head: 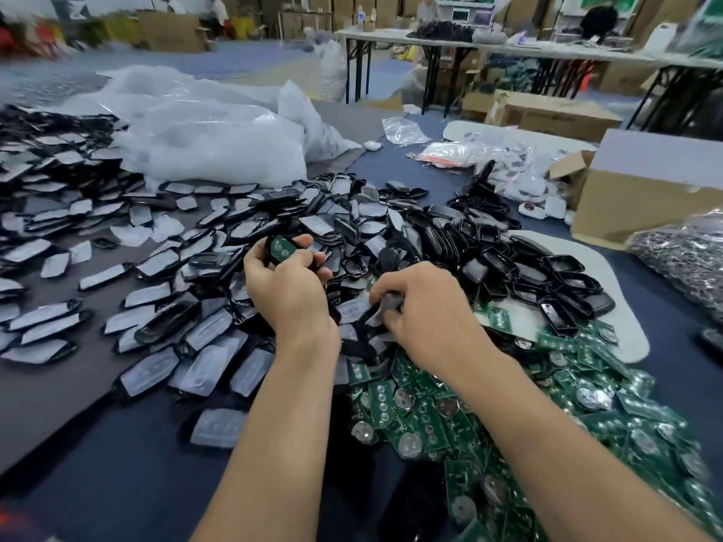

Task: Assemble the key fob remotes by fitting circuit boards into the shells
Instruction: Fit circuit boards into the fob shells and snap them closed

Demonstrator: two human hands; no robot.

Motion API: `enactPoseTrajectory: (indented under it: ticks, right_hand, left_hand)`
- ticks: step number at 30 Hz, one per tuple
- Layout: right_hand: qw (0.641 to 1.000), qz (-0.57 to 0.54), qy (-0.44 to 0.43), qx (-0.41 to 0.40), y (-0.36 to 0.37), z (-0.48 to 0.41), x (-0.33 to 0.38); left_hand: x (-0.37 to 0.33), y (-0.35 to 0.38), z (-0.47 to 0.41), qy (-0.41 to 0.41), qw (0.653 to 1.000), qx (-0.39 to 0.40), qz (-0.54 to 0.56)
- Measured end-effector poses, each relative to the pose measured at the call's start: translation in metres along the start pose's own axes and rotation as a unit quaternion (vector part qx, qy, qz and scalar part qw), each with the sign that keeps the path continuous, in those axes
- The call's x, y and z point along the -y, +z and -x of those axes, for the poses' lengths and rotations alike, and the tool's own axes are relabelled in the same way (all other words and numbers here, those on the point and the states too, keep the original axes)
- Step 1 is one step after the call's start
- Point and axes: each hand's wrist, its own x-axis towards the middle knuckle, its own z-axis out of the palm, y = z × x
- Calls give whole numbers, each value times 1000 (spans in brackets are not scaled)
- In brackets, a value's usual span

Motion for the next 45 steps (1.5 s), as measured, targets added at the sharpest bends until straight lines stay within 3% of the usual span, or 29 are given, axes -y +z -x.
enactPoseTrajectory:
  ticks: [2, 5, 8, 12, 16, 22, 32, 37, 40, 43, 45]
  right_hand:
    - [995, -86, 43, -18, -5, 10, -7]
    - [957, -268, 108, -28, -17, 27, -20]
    - [926, -345, 151, -21, -27, 39, -33]
    - [959, -229, 147, 77, -28, 35, -33]
    - [977, -157, 103, 96, -27, 14, -18]
    - [990, -122, 68, 32, -8, -52, 6]
    - [993, 36, -42, 102, 27, -125, 42]
    - [999, 30, -19, 33, 36, -100, 31]
    - [995, -52, 11, 86, 24, -82, 20]
    - [989, -6, -3, 149, 15, -65, 13]
    - [991, 15, -3, 134, 11, -53, 13]
  left_hand:
    - [2, 2, 2, 1, 1000, 9, -17]
    - [6, 4, 7, -8, 999, 30, -33]
    - [8, 6, 12, -3, 998, 51, -47]
    - [6, 5, 11, 12, 998, 39, -41]
    - [8, 4, 7, 11, 998, 5, -63]
    - [13, 5, 5, 11, 998, -32, -55]
    - [16, 3, -5, -11, 996, -52, -75]
    - [16, 1, -5, -1, 997, -40, -71]
    - [17, 2, -5, 4, 997, -35, -67]
    - [18, 4, -3, 6, 998, -28, -60]
    - [17, 4, -2, 7, 998, -27, -60]
